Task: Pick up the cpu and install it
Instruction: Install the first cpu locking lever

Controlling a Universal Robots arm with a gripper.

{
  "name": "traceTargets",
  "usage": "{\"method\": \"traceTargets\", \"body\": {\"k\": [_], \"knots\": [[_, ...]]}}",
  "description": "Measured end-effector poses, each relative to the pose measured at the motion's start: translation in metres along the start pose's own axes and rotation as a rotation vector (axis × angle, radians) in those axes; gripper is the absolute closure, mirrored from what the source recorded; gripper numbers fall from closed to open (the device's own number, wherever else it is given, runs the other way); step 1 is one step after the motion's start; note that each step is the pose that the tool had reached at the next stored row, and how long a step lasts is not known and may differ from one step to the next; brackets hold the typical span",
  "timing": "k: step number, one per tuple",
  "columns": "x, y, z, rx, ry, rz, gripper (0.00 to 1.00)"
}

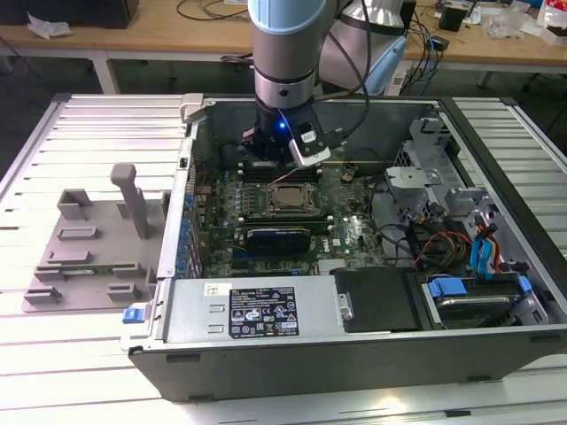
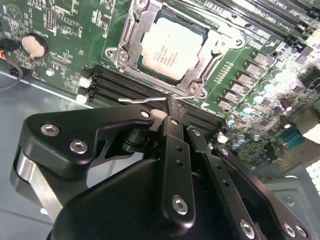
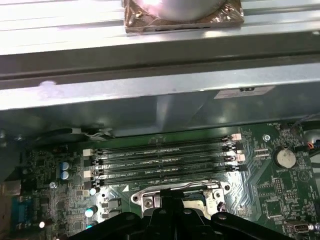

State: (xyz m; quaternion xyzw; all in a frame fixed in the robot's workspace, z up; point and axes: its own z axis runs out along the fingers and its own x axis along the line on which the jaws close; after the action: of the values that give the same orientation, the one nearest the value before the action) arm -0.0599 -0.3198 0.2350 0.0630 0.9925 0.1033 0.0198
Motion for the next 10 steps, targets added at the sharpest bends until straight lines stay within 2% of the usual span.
{"method": "traceTargets", "body": {"k": [6,9,10], "knots": [[0.0001,0.005,0.0052,0.0006,-0.0047,0.022,0.89],[-0.0024,0.0067,0.0081,0.001,-0.0084,0.039,0.89],[-0.0039,0.0078,0.0109,0.0015,-0.0132,0.062,0.89]]}}
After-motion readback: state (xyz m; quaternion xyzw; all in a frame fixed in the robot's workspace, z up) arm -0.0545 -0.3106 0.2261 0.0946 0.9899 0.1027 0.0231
